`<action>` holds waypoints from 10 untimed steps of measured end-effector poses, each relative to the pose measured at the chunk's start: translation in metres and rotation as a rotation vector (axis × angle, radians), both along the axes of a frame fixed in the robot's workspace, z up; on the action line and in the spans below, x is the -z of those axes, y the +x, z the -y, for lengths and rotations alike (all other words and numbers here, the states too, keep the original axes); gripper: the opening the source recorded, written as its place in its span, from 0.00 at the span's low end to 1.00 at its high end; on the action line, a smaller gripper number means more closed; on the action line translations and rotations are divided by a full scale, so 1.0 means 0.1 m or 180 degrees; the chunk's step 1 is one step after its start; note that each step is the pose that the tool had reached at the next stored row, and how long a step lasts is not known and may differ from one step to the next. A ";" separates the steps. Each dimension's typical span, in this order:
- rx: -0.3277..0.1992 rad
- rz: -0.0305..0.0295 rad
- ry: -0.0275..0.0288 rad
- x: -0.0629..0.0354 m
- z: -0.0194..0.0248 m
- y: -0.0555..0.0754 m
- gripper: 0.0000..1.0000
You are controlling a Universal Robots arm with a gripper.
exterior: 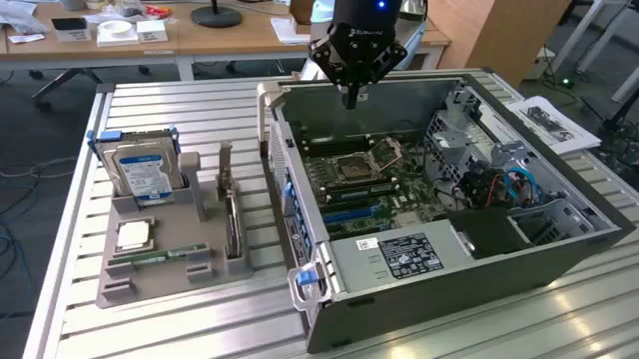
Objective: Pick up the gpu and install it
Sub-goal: 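Reach for the gpu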
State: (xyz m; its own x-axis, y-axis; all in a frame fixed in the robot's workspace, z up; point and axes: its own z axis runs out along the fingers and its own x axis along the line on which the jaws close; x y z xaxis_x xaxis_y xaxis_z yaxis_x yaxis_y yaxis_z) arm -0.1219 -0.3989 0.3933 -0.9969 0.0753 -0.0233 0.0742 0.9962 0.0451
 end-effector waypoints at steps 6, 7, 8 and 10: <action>0.0000 0.0000 0.0000 0.000 0.000 0.00 0.11; 0.0000 0.0000 0.0000 0.000 0.000 0.00 0.11; 0.0000 0.0000 0.0000 0.000 0.000 0.00 0.11; 0.0000 0.0000 0.0000 0.000 0.000 0.00 0.11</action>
State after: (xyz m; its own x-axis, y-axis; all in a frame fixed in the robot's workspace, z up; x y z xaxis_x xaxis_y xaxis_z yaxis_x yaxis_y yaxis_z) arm -0.1219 -0.3989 0.3933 -0.9969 0.0753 -0.0233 0.0742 0.9962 0.0451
